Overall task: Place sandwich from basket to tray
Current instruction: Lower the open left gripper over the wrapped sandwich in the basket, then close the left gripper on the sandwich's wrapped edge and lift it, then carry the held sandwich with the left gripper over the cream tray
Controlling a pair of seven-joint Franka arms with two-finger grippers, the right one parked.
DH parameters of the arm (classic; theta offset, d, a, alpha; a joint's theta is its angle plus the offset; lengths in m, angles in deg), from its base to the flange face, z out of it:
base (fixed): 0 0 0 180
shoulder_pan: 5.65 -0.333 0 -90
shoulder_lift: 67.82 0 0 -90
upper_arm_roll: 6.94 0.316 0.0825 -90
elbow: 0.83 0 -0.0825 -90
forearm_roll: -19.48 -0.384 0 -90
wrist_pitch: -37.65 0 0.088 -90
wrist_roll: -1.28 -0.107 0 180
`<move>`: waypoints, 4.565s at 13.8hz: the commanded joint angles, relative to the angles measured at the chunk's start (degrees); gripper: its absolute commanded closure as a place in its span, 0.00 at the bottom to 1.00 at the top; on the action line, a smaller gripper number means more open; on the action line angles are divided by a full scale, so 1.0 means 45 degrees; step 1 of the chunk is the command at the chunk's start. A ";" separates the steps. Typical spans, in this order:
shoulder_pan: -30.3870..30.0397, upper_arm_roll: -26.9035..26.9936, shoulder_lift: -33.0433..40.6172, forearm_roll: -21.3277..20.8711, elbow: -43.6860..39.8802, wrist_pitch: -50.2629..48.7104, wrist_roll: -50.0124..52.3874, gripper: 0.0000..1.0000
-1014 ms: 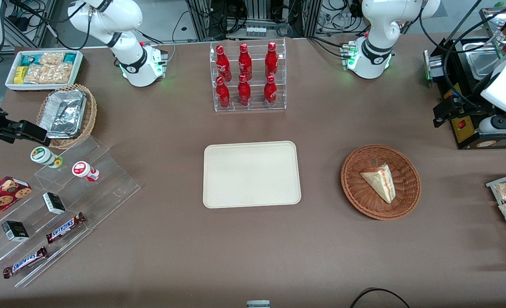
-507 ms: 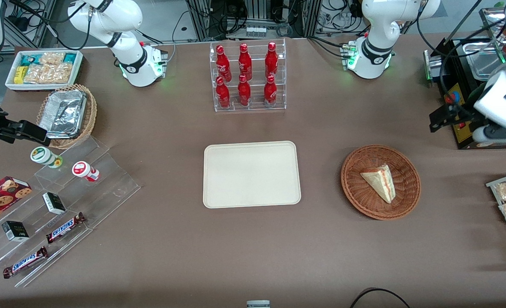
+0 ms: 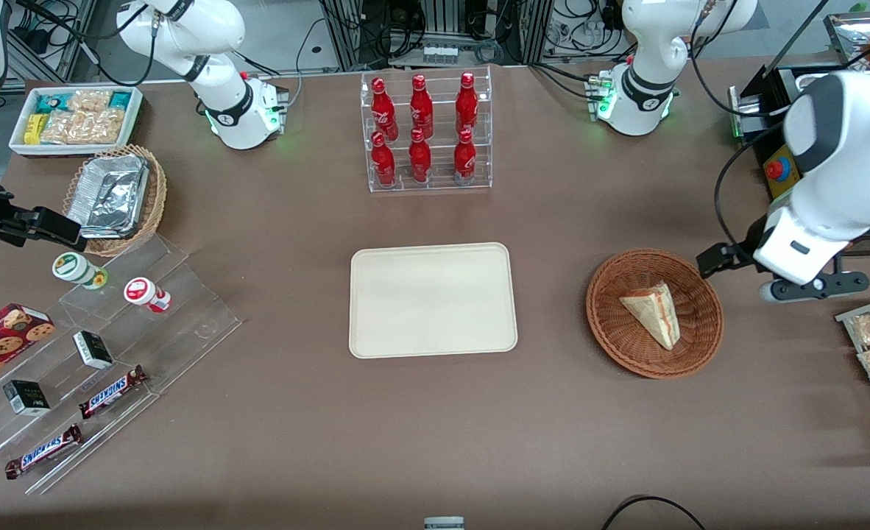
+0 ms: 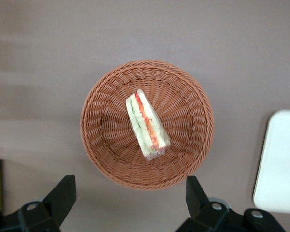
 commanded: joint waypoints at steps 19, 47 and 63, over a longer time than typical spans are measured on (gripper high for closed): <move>0.0072 -0.0576 -0.0664 0.0014 0.4862 0.7026 0.4452 0.00; 0.1531 -0.1201 -0.0975 -0.0026 0.0786 0.2518 0.4568 1.00; 0.8175 -0.1201 -0.7148 -0.1197 -0.4278 0.3586 0.7323 1.00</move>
